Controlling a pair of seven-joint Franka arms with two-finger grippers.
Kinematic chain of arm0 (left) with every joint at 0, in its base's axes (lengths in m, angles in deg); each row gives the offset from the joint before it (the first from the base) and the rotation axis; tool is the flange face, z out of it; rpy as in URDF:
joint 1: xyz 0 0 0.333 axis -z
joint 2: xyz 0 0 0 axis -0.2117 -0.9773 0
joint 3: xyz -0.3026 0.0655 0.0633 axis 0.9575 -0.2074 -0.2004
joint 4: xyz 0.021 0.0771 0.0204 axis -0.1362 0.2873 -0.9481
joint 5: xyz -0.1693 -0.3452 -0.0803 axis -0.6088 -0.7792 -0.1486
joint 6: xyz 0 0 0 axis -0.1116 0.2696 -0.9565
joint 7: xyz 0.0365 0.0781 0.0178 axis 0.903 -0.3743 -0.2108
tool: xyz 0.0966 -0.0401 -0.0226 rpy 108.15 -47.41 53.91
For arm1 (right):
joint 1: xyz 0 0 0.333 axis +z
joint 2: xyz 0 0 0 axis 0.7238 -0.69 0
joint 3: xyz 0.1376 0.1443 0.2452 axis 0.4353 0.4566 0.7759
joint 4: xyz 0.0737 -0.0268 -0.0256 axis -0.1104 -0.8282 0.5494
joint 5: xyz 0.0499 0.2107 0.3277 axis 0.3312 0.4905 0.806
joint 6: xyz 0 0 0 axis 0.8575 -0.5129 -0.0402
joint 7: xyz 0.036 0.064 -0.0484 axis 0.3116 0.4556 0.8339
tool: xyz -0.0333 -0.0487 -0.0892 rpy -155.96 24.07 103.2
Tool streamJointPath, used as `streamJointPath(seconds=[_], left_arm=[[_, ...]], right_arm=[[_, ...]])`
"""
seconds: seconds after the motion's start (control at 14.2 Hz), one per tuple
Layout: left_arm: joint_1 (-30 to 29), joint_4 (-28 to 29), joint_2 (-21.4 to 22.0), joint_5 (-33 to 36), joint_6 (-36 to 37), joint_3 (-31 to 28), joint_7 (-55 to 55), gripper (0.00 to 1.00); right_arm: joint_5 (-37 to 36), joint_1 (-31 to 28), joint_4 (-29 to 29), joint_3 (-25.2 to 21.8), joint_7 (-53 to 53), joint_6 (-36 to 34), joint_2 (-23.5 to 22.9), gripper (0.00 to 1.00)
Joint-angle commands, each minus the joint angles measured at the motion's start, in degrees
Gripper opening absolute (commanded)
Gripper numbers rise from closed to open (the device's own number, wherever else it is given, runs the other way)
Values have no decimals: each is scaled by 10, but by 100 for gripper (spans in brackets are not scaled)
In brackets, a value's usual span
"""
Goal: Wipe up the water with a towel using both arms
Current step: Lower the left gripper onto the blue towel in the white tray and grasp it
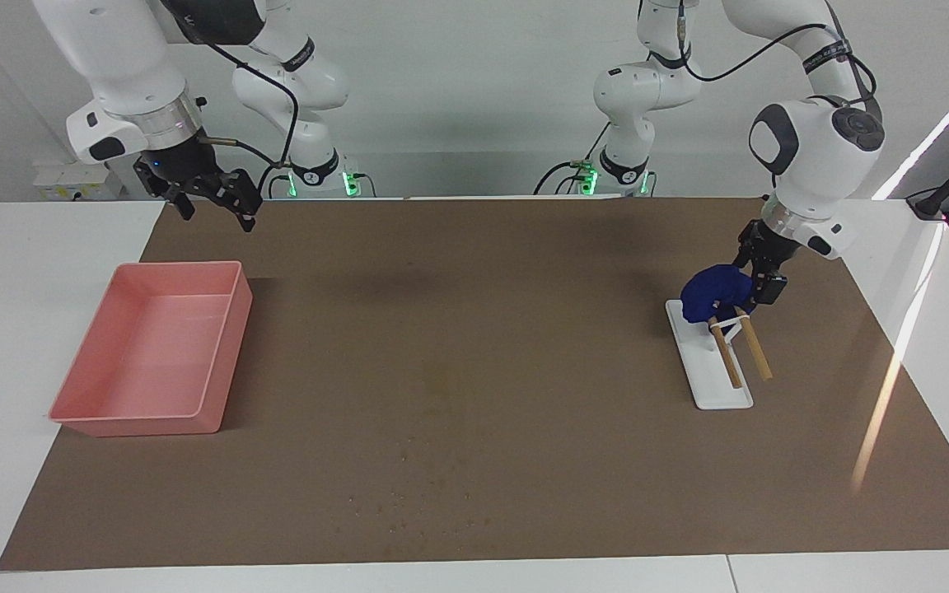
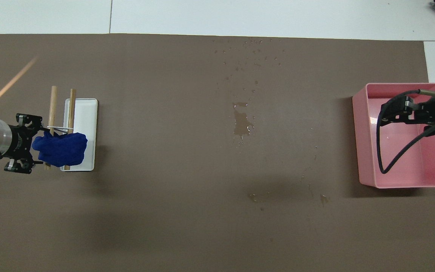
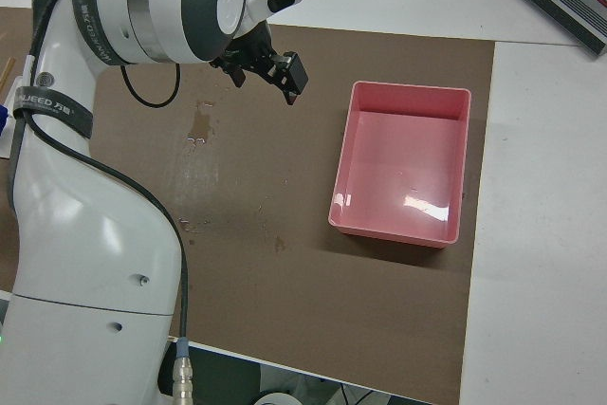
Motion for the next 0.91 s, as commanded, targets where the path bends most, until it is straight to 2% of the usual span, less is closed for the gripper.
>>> streamJointPath(seconds=[0.0,0.07,0.28,0.49,0.84], left_arm=[[4,8,2,-2,-14,1,-11,62],[5,8,1,-2,-12,2,-10,43],[5,7,1,-2,-6,1,-7,0],[5,-9,-3,-2,13,2,-8,0],[13,-82,-29,-7,96,3,-20,0]], right_arm=[[3,-8,-8,4,7,7,4,100],[3,-8,-8,4,7,6,4,100],[3,-8,-8,4,7,7,4,100],[3,-8,-8,4,7,6,4,100],[3,-8,-8,4,8,3,4,100]])
